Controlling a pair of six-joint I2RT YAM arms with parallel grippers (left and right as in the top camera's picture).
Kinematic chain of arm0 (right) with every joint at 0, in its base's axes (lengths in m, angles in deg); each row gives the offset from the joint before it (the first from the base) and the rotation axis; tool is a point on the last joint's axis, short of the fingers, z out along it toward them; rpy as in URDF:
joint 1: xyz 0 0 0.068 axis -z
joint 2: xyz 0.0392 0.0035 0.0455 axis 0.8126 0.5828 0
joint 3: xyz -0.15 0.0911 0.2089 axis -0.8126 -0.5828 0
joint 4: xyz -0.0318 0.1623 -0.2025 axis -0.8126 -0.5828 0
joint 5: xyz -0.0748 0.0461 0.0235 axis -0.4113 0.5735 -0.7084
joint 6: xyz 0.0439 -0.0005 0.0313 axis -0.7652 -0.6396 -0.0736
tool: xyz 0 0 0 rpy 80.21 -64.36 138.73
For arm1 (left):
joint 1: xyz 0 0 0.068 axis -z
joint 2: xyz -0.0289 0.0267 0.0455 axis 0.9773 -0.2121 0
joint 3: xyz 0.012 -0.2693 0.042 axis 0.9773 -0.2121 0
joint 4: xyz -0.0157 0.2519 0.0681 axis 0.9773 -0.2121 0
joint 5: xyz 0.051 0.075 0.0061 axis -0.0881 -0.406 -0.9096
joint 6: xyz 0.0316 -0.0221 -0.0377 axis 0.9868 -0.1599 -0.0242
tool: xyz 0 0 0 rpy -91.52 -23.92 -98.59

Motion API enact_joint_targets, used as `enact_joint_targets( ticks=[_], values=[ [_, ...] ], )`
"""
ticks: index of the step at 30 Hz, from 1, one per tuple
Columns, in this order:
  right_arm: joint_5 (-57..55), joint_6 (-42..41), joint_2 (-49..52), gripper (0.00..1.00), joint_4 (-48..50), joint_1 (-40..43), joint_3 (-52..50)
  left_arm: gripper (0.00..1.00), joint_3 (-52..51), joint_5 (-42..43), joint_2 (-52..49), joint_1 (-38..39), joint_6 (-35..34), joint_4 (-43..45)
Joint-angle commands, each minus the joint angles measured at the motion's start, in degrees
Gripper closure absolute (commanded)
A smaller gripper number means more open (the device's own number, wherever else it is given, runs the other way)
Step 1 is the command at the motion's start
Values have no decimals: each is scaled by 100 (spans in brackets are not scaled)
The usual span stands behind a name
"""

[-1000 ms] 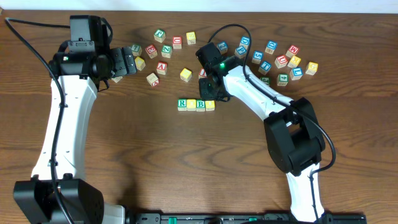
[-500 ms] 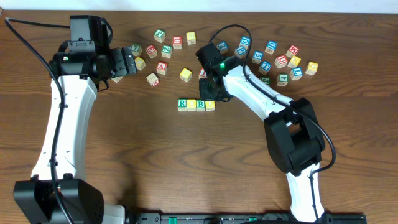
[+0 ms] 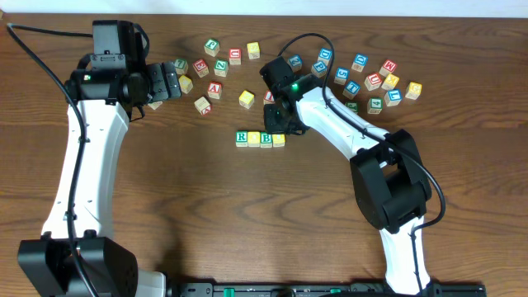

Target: Spell out ROBOT

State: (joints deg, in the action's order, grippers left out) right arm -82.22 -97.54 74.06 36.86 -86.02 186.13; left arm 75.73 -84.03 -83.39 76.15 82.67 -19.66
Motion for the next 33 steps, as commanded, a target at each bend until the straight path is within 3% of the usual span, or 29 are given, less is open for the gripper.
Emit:
enact_joint_targets(
  ticks=[1, 19, 33],
  values=[
    [153, -120, 39, 99, 2, 33, -42, 3, 131, -33, 39, -9, 33, -13],
    [221, -120, 39, 97, -15, 258, 74, 3, 131, -33, 39, -9, 31, -13],
    [376, -118, 2, 98, -1137, 466, 199, 3, 131, -33, 39, -9, 33, -13]
  ],
)
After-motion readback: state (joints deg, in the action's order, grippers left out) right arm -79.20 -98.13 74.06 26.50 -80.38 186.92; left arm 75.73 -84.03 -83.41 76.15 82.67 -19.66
